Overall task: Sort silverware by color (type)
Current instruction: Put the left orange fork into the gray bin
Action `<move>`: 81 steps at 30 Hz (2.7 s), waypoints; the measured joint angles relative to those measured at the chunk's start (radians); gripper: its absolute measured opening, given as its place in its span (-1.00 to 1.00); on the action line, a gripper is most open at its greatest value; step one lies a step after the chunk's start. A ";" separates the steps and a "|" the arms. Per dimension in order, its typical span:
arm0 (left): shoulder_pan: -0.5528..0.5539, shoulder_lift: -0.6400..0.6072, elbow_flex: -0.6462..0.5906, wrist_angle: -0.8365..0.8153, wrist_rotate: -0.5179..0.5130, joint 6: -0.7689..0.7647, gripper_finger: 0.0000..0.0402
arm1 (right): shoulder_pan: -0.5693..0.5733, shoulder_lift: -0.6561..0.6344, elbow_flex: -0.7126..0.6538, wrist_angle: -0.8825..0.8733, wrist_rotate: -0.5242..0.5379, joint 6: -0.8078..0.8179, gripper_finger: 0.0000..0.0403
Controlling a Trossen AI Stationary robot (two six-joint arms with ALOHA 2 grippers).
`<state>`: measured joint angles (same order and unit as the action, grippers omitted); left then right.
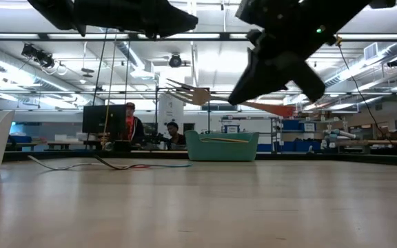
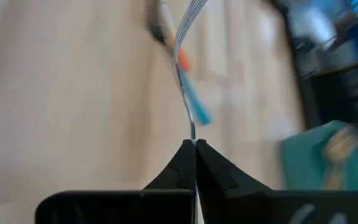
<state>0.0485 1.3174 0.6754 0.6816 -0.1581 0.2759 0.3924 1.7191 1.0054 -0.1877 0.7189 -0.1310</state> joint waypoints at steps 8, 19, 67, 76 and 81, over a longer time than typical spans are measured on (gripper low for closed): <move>0.007 0.001 0.000 0.074 0.199 0.101 -0.09 | 0.041 0.000 0.125 -0.275 -0.192 0.466 -0.97; 0.022 0.002 -0.001 -0.034 0.256 0.165 -0.09 | 0.067 0.000 0.245 -0.571 -0.493 0.841 -0.97; 0.040 0.002 -0.001 0.023 0.193 0.128 -0.09 | 0.460 -0.201 0.243 -1.257 -0.876 1.891 -0.97; 0.040 0.002 -0.001 0.023 0.193 0.128 -0.09 | 0.496 -0.201 0.157 -1.152 -0.816 1.932 -0.97; 0.040 0.002 -0.001 0.022 0.193 0.128 -0.09 | 0.531 -0.201 0.134 -1.140 -0.753 2.005 -0.97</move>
<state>0.0887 1.3193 0.6746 0.7041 0.0345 0.4038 0.9229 1.5181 1.1395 -1.3282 -0.0344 1.8742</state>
